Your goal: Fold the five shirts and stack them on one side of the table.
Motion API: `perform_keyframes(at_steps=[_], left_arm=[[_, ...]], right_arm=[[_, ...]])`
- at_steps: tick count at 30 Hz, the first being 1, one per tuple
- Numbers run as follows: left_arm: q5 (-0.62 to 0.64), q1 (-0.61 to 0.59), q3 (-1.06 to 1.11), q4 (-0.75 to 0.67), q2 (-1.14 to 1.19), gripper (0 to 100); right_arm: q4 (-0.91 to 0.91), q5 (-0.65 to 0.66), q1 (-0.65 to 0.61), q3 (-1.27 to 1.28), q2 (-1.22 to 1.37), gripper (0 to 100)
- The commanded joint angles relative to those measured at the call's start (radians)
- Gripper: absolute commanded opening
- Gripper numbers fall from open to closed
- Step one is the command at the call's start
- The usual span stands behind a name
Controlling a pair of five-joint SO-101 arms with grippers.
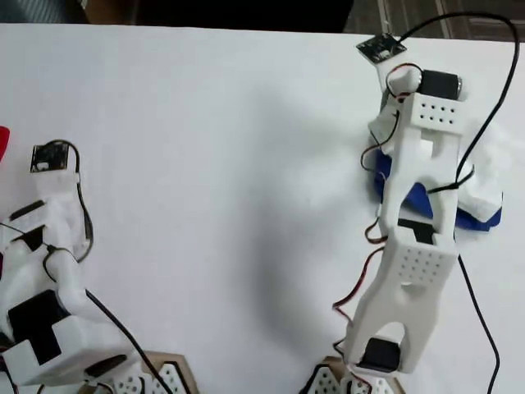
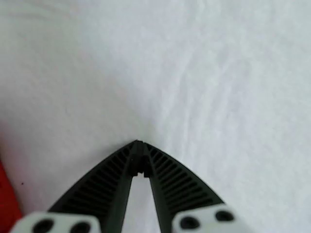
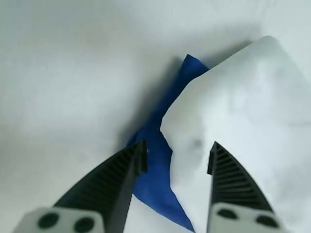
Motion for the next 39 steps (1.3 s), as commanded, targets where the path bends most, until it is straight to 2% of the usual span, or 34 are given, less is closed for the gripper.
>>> perform_keyframes(at_steps=[1,8,10,13,21,30,39], left_arm=[[0.009,0.005,-0.030,-0.015,-0.005,3],[0.009,0.005,-0.030,-0.015,-0.005,3],[0.009,0.005,-0.030,-0.015,-0.005,3],[0.009,0.005,-0.030,-0.015,-0.005,3],[0.009,0.005,-0.030,-0.015,-0.005,3],[0.009,0.005,-0.030,-0.015,-0.005,3],[0.009,0.005,-0.030,-0.015,-0.005,3]], right_arm=[[-0.018,-0.003,0.021,-0.005,0.019,20.2],[-0.024,-0.002,0.021,-0.005,0.054,19.3],[-0.041,-0.002,0.025,-0.005,0.053,14.5],[-0.068,-0.002,0.044,-0.005,0.056,1.7],[-0.079,0.000,0.101,-0.006,0.050,2.1],[-0.013,0.195,0.124,-0.005,-0.084,2.1],[0.058,0.302,0.124,0.005,-0.157,2.1]])
